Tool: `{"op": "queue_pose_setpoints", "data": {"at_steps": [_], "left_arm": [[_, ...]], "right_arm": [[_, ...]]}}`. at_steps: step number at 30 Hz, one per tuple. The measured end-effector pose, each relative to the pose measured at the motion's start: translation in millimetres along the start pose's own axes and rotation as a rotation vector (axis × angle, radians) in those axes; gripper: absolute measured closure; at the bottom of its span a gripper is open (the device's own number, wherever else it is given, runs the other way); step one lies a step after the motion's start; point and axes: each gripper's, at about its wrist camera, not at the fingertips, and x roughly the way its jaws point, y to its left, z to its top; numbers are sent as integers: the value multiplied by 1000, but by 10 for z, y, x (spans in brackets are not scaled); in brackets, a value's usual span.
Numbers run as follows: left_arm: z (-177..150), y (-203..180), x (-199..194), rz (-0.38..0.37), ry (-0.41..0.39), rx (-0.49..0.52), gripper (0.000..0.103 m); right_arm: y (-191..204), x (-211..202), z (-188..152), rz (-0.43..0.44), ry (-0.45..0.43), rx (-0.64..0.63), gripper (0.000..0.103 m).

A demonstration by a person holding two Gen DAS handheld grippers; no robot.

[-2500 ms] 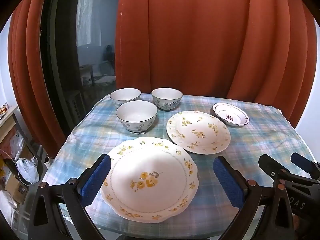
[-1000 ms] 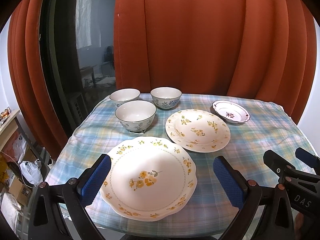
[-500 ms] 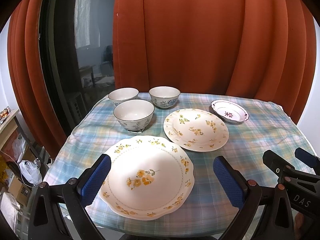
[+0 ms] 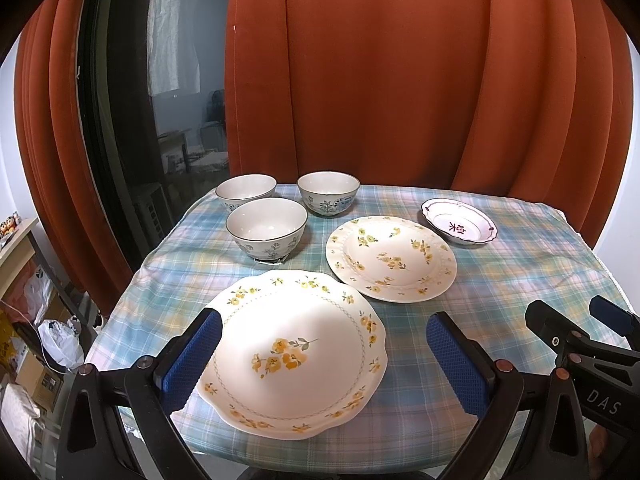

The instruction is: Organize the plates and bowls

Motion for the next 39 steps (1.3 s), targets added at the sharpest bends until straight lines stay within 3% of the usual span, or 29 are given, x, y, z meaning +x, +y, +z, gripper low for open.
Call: {"op": "queue_pose_setpoints", "data": {"at_steps": [29, 39], "left_arm": [[2, -42, 28, -2, 8, 1, 0], [174, 271, 314, -22, 53, 1, 0]], "right_arm": [[10, 40, 5, 1, 10, 3, 1], [342, 258, 168, -16, 43, 14, 1]]}}
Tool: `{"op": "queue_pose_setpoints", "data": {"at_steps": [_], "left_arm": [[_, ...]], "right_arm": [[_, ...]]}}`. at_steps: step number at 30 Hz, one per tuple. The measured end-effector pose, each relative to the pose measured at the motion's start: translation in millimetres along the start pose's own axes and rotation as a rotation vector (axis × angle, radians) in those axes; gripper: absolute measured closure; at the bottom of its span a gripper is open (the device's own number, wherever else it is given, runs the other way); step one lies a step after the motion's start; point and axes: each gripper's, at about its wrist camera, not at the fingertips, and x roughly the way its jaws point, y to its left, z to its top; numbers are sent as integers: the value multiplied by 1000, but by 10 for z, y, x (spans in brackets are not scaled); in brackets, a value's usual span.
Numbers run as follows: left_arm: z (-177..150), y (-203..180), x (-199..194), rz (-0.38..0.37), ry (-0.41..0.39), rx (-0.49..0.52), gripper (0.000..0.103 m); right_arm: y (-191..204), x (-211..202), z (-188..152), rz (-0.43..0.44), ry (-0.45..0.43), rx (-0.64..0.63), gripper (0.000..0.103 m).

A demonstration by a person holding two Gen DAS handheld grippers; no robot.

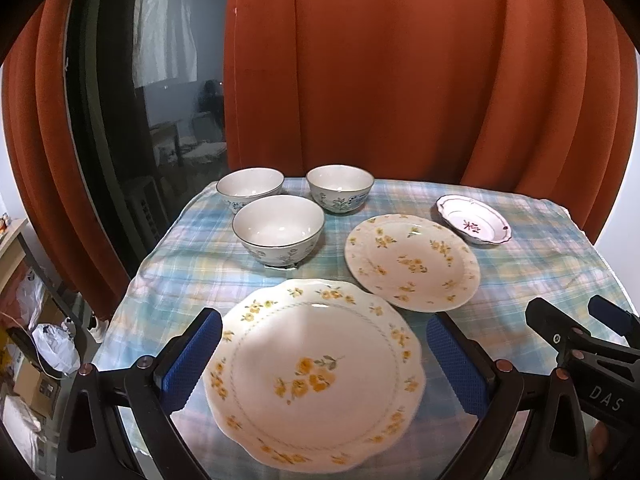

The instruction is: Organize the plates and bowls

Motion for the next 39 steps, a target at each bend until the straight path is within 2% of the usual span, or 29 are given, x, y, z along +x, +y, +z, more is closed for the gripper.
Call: {"op": "queue_pose_setpoints", "data": {"at_steps": [6, 10, 19, 24, 29, 36, 39], "left_arm": [[125, 307, 260, 3, 75, 6, 3], [133, 482, 505, 0, 156, 24, 8], [1, 781, 1049, -13, 337, 68, 20], [-99, 829, 1284, -50, 430, 95, 27], [-173, 822, 1392, -95, 479, 127, 36], [-165, 860, 1430, -135, 493, 146, 36], [-135, 854, 1451, -125, 511, 162, 36]], "right_arm": [[285, 281, 59, 4, 64, 9, 3], [507, 531, 72, 9, 130, 14, 6], [916, 1091, -68, 12, 291, 27, 14], [1063, 1333, -184, -7, 373, 39, 22], [1140, 1465, -279, -40, 435, 61, 27], [1182, 1542, -326, -107, 478, 68, 29], [1215, 1546, -329, -122, 508, 77, 28]]}}
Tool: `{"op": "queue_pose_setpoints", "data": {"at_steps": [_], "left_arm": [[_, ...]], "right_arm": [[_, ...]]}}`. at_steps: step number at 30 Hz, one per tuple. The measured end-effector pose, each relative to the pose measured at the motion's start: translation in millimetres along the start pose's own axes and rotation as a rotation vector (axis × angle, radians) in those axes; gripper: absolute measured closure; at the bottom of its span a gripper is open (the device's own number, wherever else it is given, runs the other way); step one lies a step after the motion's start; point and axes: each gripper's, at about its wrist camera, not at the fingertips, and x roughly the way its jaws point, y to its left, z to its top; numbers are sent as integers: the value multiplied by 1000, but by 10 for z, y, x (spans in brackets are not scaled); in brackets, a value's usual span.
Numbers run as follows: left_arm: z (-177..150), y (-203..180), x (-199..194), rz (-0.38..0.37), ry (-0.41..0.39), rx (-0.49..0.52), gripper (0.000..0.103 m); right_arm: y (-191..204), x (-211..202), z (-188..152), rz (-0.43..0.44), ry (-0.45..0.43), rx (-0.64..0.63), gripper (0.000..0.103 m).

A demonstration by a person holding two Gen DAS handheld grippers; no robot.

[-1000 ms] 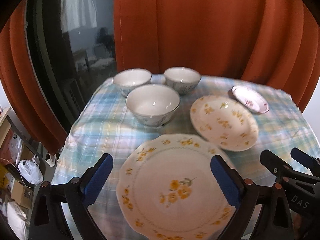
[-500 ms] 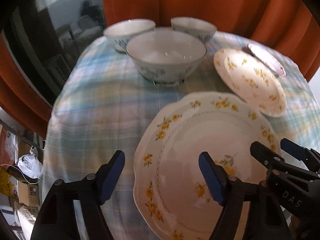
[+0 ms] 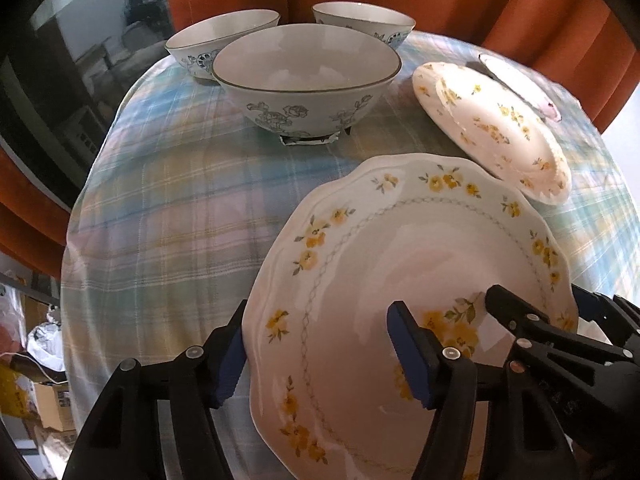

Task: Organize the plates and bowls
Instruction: 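Grasp the rim of the large yellow-flower plate with both tools, then lift and carry the large plate across the tablecloth with both tools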

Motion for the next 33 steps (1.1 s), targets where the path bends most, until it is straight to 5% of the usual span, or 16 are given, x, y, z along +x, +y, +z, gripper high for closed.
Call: {"op": "queue_pose_setpoints", "data": {"at_steps": [19, 33], "left_arm": [[239, -19, -469, -16, -79, -10, 36], [280, -696, -435, 20, -109, -93, 35]], "right_arm": [[-62, -558, 151, 7, -47, 27, 30], [-653, -560, 164, 59, -106, -59, 31]]}}
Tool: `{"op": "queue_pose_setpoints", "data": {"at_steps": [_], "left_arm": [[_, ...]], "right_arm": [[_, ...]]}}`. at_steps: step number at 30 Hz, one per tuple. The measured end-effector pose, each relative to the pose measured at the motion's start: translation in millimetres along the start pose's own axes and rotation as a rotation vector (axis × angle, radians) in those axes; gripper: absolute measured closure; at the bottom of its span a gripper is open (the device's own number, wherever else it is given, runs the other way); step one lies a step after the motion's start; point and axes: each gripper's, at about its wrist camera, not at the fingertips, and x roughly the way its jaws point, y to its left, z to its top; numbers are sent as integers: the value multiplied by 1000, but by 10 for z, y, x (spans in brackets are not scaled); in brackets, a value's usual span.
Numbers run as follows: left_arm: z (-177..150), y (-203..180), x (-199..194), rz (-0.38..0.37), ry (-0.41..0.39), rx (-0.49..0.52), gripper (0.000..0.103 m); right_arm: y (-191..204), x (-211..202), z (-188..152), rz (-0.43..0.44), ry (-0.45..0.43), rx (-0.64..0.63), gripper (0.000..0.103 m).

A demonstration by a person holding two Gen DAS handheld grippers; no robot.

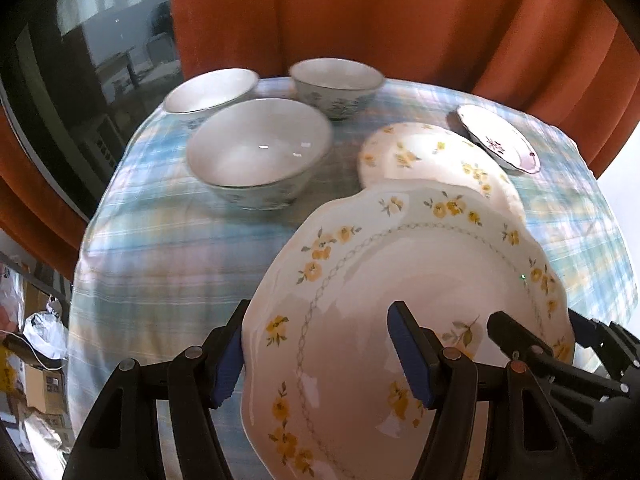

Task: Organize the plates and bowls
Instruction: 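Lift and carry the large plate across the tablecloth with both tools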

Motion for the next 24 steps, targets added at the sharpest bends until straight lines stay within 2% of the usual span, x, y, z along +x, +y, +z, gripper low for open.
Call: {"op": "queue_pose_setpoints", "data": {"at_steps": [13, 24], "left_arm": [[5, -1136, 96, 17, -7, -9, 35], [-49, -1861, 300, 23, 17, -34, 35]], "right_arm": [[-1188, -82, 139, 17, -17, -1, 31], [-2045, 60, 227, 31, 0, -11, 31]]}}
